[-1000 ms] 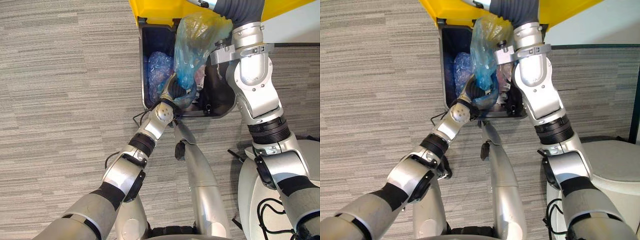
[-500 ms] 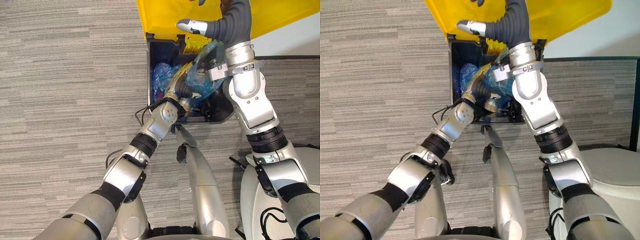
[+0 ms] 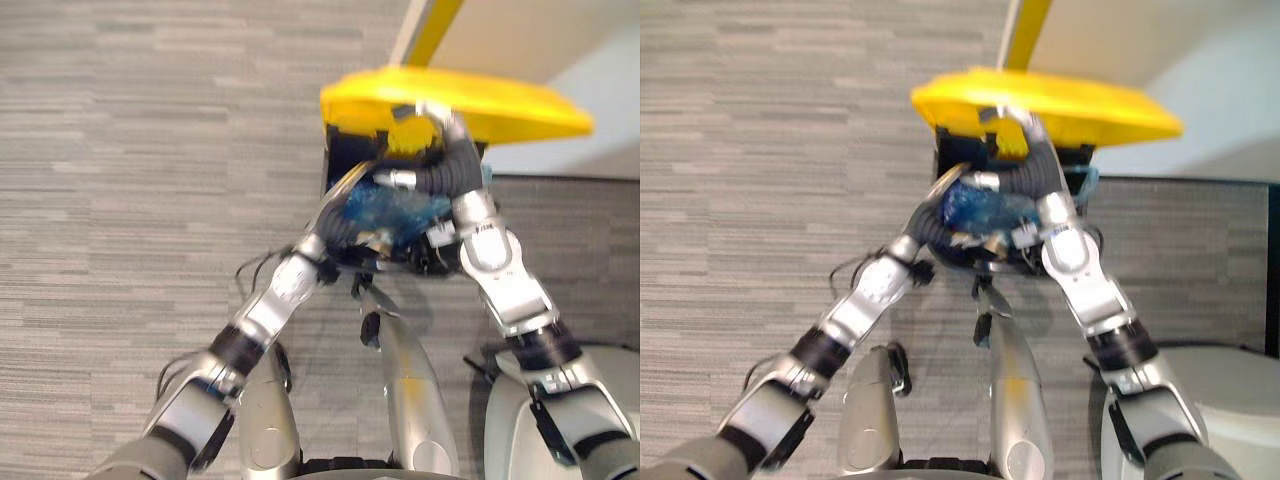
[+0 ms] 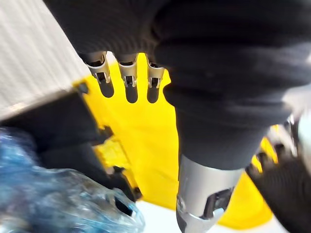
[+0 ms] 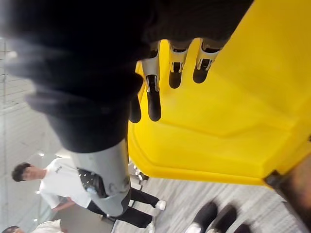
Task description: Gather rubbish on tea table into small bin, then transfer packed bag to large trash can.
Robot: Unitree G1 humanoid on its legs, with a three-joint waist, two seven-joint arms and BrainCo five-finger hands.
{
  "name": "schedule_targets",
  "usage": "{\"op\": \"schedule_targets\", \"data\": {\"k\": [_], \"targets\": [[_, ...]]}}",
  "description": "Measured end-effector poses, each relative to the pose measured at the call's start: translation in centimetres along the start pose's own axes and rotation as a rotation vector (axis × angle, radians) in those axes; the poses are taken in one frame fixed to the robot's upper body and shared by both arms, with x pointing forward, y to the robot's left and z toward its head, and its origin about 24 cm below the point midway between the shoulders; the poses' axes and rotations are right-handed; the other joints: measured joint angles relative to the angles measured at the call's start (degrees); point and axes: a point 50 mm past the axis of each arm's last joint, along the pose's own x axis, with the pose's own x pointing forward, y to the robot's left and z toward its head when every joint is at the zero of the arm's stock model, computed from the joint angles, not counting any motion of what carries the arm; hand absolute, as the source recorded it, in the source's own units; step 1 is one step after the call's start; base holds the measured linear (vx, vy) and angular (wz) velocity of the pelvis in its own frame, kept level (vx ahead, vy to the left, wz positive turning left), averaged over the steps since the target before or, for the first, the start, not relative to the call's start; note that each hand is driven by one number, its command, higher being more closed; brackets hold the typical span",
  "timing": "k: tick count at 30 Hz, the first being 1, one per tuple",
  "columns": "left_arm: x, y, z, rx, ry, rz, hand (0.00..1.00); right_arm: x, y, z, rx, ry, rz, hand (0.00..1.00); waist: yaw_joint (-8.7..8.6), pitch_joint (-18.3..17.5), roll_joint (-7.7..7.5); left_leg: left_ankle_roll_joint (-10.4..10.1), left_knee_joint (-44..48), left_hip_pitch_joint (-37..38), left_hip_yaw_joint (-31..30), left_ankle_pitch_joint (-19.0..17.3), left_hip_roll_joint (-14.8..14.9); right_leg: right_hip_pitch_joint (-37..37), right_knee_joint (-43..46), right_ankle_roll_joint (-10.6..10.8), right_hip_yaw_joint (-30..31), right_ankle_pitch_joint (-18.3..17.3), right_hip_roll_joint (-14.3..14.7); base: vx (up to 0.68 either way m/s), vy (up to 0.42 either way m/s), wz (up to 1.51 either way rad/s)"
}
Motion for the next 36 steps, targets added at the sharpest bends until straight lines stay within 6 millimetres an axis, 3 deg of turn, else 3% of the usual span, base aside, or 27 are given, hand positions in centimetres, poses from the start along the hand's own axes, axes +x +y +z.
{"op": "schedule_targets", "data": {"k": [1,2,4,5,7,12,15,18,21,23,26,27,28,30,31,32,33,34,35,36], "targets": [[-2.2,0.9,-2.2,-0.049,0.09,0.047,0.0,-1.3,-0.4,-1.2,-0.004,0.06,-0.01,0.0,0.25,-0.4,0.06,-0.02,-1.46,1.92,-0.36,0.64,-0.38,1.67,-0.02,-0.02,-0.4,-0.44,-0.29,0.06,-0.04,0.35],[-3.4,1.3,-3.2,-0.075,0.137,0.065,0.0,-2.0,-0.7,-1.8,-0.008,0.089,-0.015,0.0,0.5,-0.93,0.04,0.01,-2.04,2.58,-0.46,0.81,-0.51,2.16,-0.02,0.15,-0.48,-0.62,-0.34,0.05,-0.05,0.26],[-7.5,2.9,-6.5,-0.142,0.299,0.151,0.0,-4.1,-1.5,-4.2,-0.034,0.208,-0.038,0.0,1.19,-2.57,0.32,0.5,-3.78,4.89,-1.56,1.1,-0.67,5.0,-0.76,0.72,-1.39,-1.05,-0.35,0.02,-0.054,0.26],[-8.5,3.2,-7.3,-0.153,0.34,0.172,0.0,-4.6,-1.6,-4.9,-0.041,0.242,-0.038,0.0,1.31,-2.99,0.36,0.71,-4.29,5.55,-1.88,1.24,-0.67,5.89,-1.31,0.74,-1.74,-1.06,-0.3,0.01,-0.045,0.3],[-12.6,4.0,-10.9,-0.165,0.541,0.23,0.0,-6.2,-1.4,-7.3,-0.069,0.359,-0.015,0.0,1.51,-4.74,0.37,1.72,-6.97,8.65,-2.55,1.97,-1.09,9.37,-3.59,0.84,-2.4,-1.1,-0.06,0.02,-0.04,0.22],[-18.8,3.6,-15.2,-0.171,0.85,0.266,0.0,-8.0,-0.8,-9.7,-0.089,0.483,0.027,0.0,1.73,-6.1,0.33,1.27,-11.84,13.9,-3.05,3.82,-1.5,14.27,-6.79,1.12,-2.84,-0.59,0.79,0.03,-0.031,0.06],[-21.4,2.5,-16.7,-0.198,0.994,0.266,0.0,-8.9,-0.3,-10.8,-0.098,0.544,0.039,0.0,2.41,-6.43,-0.2,0.5,-14.25,17.42,-1.98,4.78,-1.62,16.16,-7.16,1.21,-2.0,-0.65,1.22,0.03,-0.011,-0.13],[-23.4,1.4,-17.6,-0.232,1.106,0.275,0.0,-10.1,0.7,-12.0,-0.104,0.618,0.069,0.0,2.4,-6.73,-0.85,-0.5,-16.0,21.34,-1.07,5.36,-1.9,18.59,-7.09,1.56,-1.29,-0.89,1.23,-0.02,0.009,-0.15],[-25.0,0.6,-17.8,-0.247,1.175,0.277,0.0,-11.2,1.7,-12.7,-0.096,0.679,0.107,0.0,2.32,-7.29,-2.54,-0.51,-17.11,25.35,0.4,5.38,-3.46,20.72,-6.72,1.95,0.91,-0.69,0.92,-0.1,0.049,-0.27],[-25.4,0.4,-17.8,-0.252,1.187,0.28,0.0,-12.2,2.1,-13.0,-0.091,0.708,0.117,0.0,2.24,-7.78,-3.74,-0.38,-16.69,26.4,1.63,5.28,-4.29,21.16,-6.62,3.97,2.22,-0.16,0.63,-0.17,0.061,-0.25],[-25.8,0.3,-17.8,-0.251,1.197,0.281,0.0,-14.9,3.2,-13.3,-0.055,0.781,0.129,0.0,0.29,-8.12,-5.82,0.89,-13.55,26.25,1.86,4.48,-5.41,21.56,-6.13,6.72,3.4,-1.16,-0.44,-0.2,0.065,-0.07],[-25.8,0.2,-17.8,-0.255,1.199,0.281,0.0,-16.0,3.8,-13.3,-0.032,0.812,0.133,0.0,-0.65,-7.68,-5.02,1.84,-13.9,25.88,1.61,5.46,-4.31,21.2,-3.73,11.52,3.3,-5.44,-0.83,-0.23,-0.006,-0.05],[-25.7,-0.1,-17.7,-0.264,1.2,0.283,0.0,-17.6,4.6,-13.3,-0.006,0.855,0.138,0.0,-1.24,-7.74,-5.25,1.28,-14.66,25.65,2.71,7.14,-3.98,16.56,10.44,5.06,3.93,-7.48,-1.85,-0.22,-0.033,-0.02],[-26.3,-0.4,-17.7,-0.269,1.217,0.29,0.0,-20.5,5.6,-13.2,0.033,0.942,0.147,0.0,-2.67,-8.41,-5.94,1.05,-14.66,25.77,1.65,7.52,-3.99,15.58,32.34,1.07,5.0,-11.54,-3.62,-0.14,-0.084,0.18],[-26.5,-0.5,-17.7,-0.268,1.224,0.289,0.0,-21.1,5.9,-13.1,0.043,0.961,0.15,0.0,-2.85,-8.75,-6.15,0.99,-14.62,25.78,1.49,7.55,-4.04,16.18,34.84,1.06,5.16,-12.07,-3.81,-0.05,-0.077,0.18],[-27.4,-0.5,-17.6,-0.267,1.25,0.299,0.0,-23.7,6.8,-12.8,0.08,1.036,0.147,0.0,-3.54,-10.55,-7.91,0.64,-13.89,24.99,1.51,7.33,-4.72,19.27,34.02,2.58,5.25,-14.5,-3.29,-0.03,-0.038,-0.33],[-27.5,-1.3,-17.6,-0.299,1.266,0.309,0.0,-25.0,7.3,-13.0,0.107,1.094,0.126,0.0,-3.38,-10.86,-6.2,0.92,-15.53,23.87,1.15,7.3,-4.41,21.89,24.08,3.18,5.27,-14.87,-0.02,-0.04,0.019,-0.71],[-27.8,-1.9,-17.5,-0.32,1.274,0.31,0.0,-25.6,7.5,-13.1,0.119,1.124,0.119,0.0,-2.65,-11.32,-5.39,2.42,-17.82,23.62,0.73,8.81,-4.26,23.11,20.31,2.84,5.61,-15.73,1.3,-0.09,-0.003,-1.01],[-27.5,-2.4,-17.4,-0.35,1.269,0.336,0.0,-26.8,7.8,-13.2,0.133,1.176,0.103,0.0,-3.24,-11.36,-5.47,1.13,-19.49,23.73,3.05,11.27,-4.37,23.05,26.43,1.05,5.37,-19.26,-0.83,-0.1,-0.046,-0.71],[-27.4,-2.5,-17.4,-0.355,1.27,0.342,0.0,-29.6,7.8,-13.4,0.133,1.287,0.101,0.0,-3.84,-12.06,-6.35,1.1,-20.37,24.31,3.43,11.81,-5.86,27.12,23.67,4.32,7.38,-23.9,-2.37,-0.12,-0.09,-0.5]]}}
